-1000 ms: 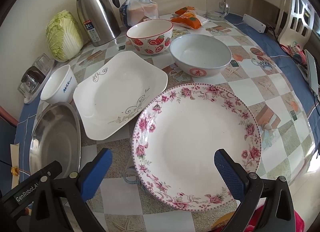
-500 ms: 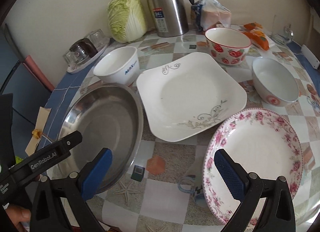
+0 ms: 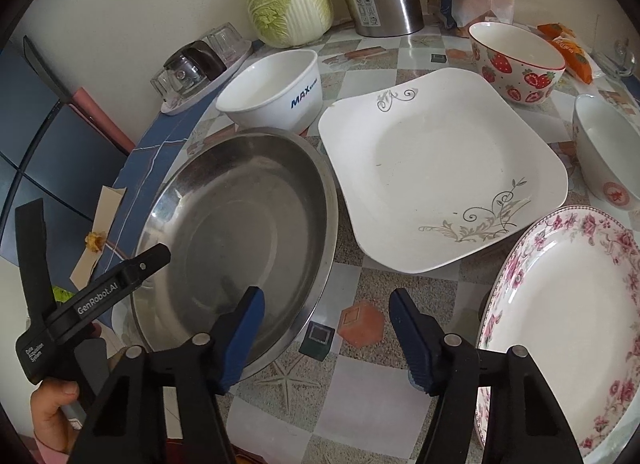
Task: Organize plates and bowls
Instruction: 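Close the left tool on the basin rim while the right tool grips it too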
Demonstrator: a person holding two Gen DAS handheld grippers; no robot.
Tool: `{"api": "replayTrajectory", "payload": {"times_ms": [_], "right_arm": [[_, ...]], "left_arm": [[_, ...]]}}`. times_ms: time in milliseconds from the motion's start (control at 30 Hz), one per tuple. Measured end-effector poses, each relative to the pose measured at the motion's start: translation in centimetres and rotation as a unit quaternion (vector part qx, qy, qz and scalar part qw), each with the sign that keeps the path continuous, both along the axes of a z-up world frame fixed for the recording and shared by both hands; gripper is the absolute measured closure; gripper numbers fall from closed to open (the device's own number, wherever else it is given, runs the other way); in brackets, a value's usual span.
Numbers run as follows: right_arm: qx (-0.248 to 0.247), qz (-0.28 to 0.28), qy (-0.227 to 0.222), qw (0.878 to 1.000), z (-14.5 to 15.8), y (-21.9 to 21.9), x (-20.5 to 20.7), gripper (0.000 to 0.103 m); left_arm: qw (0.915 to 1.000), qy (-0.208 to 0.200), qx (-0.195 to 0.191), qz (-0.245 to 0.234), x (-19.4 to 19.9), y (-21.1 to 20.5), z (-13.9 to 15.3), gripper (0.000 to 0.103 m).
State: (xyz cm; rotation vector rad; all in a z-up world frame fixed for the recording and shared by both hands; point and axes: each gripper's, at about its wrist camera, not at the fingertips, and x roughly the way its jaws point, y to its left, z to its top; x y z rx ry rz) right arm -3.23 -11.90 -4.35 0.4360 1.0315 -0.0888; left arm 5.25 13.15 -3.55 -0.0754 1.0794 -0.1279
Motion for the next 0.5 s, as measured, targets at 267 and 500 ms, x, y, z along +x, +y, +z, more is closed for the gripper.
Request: {"api": "replayTrajectory", "payload": {"times_ms": [267,500], "right_arm": [[-0.014,0.02,0.013,1.0,-0.6,0.6,1.1,0.053],[-0.025,0.037,0.018,0.999,-1.0,1.4,2.1,0.064]], "left_arm": [[1.0,0.003,0.003,-0.008,0.6,0.5,-0.6,0.0],[0.9999,0.012,-0.001,-0.011,1.3,0.7,-1.5,0.001]]}}
